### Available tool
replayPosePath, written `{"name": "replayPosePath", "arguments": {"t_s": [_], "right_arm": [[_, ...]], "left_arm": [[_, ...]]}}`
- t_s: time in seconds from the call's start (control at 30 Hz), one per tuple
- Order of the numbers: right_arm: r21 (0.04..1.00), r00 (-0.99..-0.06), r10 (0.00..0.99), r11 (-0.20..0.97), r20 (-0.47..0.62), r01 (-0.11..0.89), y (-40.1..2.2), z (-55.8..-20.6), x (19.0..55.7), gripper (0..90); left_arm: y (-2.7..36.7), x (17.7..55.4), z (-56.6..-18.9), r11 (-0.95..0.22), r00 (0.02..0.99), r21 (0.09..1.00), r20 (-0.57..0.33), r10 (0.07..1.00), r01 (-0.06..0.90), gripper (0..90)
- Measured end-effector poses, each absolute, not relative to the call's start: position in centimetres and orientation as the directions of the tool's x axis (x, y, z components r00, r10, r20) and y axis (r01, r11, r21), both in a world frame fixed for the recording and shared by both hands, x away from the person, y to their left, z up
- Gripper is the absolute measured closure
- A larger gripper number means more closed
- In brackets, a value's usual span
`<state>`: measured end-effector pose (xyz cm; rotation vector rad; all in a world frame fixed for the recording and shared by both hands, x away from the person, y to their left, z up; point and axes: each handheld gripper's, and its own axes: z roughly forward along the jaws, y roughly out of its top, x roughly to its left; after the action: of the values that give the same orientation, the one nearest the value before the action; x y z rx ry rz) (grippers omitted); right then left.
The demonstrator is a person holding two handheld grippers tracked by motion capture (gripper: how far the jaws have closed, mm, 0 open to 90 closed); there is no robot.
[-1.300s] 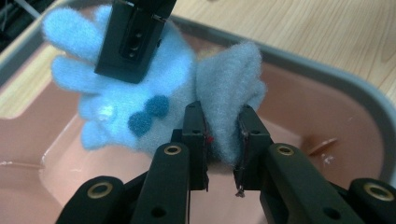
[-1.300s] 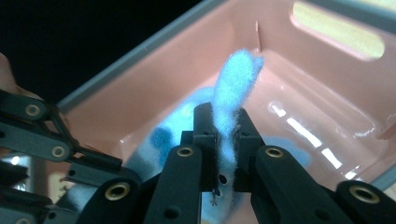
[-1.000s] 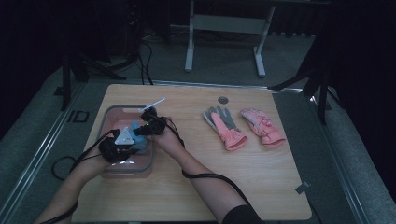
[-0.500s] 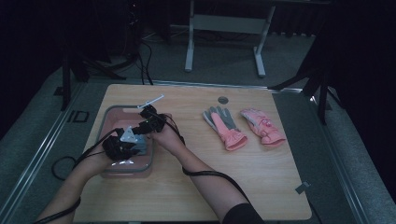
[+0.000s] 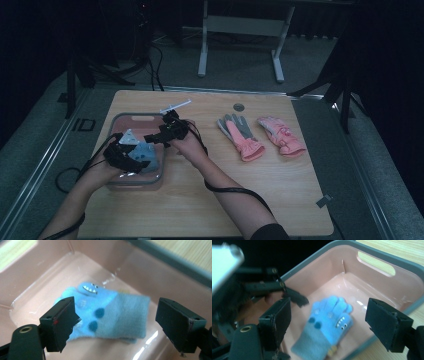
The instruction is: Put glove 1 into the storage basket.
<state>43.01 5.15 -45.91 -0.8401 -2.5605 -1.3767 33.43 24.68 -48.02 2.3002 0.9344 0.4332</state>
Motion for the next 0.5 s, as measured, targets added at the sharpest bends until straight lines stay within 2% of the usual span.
{"name": "replayPosePath", "arguments": {"t_s": [0.13,0.5], "right_arm": [[0.764,-0.860,0.397,0.429,0.321,0.483,3.8,-45.4,42.2,19.3],[0.754,-0.878,0.383,0.476,0.286,0.453,0.0,-44.6,40.4,18.8]], "left_arm": [[24.3,32.7,-47.4,-0.513,0.700,0.696,0.021,0.714,0.502,14.3],[21.3,31.0,-45.5,-0.470,0.737,0.778,0.014,0.676,0.416,14.5]]}}
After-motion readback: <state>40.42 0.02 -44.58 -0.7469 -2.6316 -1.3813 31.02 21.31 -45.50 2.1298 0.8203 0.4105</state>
